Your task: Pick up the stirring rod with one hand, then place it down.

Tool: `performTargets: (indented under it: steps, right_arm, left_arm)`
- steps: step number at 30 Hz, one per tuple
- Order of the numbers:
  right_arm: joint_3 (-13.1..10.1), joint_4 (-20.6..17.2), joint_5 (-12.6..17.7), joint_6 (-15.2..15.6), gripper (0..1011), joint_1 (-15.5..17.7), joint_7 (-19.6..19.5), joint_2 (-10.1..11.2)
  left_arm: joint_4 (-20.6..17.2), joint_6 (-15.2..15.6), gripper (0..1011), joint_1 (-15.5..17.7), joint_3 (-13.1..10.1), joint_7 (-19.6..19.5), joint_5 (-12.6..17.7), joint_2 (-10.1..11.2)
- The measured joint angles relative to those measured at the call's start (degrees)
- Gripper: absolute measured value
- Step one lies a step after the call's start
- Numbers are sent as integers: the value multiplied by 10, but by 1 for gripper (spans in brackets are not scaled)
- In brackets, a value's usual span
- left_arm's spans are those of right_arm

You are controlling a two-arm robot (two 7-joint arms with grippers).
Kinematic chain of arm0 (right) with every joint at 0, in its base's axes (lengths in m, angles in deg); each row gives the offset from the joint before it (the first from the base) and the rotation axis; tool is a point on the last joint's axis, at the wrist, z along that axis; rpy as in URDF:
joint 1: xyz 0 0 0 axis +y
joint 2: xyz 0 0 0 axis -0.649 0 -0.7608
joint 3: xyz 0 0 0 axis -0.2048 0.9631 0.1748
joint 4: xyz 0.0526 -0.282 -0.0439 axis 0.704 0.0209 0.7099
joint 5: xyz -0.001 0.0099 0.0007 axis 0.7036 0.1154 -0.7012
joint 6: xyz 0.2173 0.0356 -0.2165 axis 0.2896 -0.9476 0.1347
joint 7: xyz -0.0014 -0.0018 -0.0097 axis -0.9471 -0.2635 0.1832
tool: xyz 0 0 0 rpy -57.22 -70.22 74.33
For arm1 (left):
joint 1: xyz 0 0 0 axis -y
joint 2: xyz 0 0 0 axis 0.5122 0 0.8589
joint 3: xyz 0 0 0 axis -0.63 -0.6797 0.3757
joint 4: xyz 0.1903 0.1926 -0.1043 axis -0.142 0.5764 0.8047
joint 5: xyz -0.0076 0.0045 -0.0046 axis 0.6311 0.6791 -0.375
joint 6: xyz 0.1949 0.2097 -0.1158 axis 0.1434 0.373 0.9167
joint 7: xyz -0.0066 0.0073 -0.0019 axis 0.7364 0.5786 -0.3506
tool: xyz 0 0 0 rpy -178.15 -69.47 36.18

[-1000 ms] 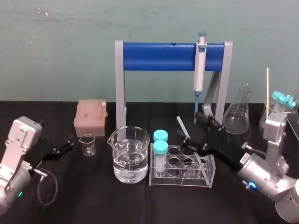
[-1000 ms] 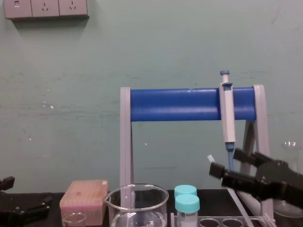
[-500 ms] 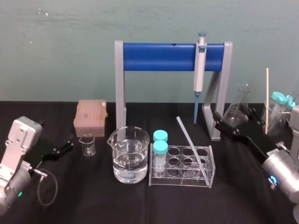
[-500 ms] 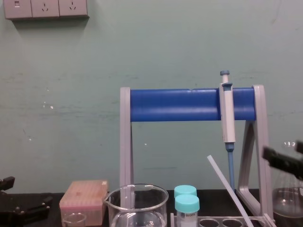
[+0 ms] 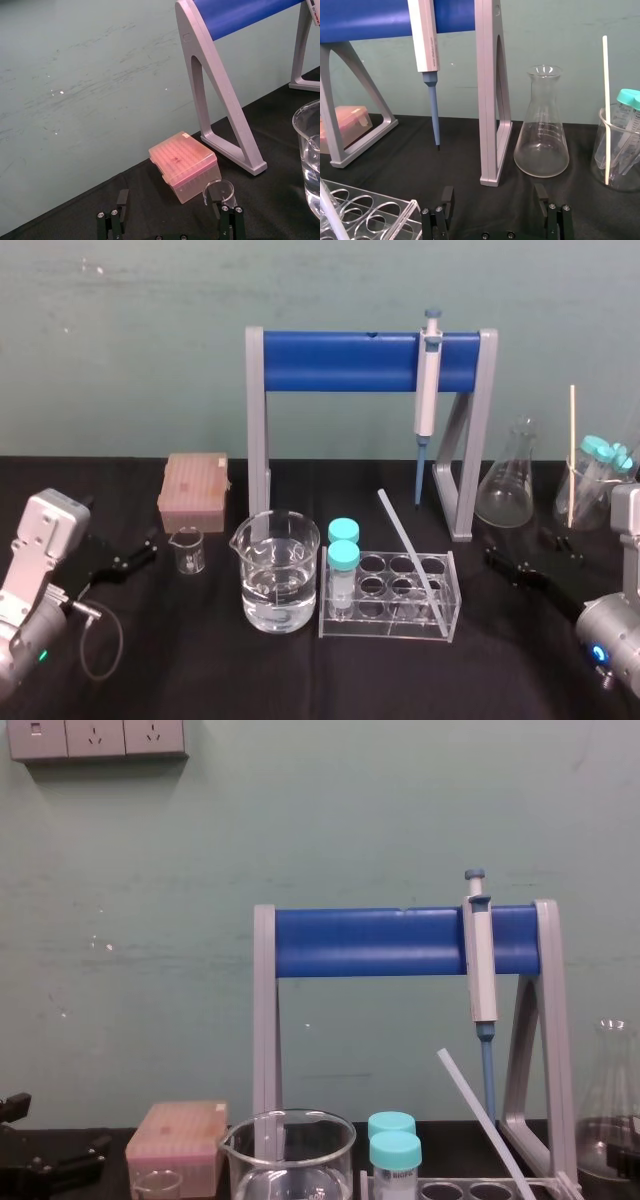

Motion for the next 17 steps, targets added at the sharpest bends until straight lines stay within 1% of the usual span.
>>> performTargets:
  steps: [17]
  right_arm:
    - [1, -1, 0, -6, 1002, 0, 0, 1]
  left_arm:
    - [0, 0, 1000, 0, 0, 0, 0, 0]
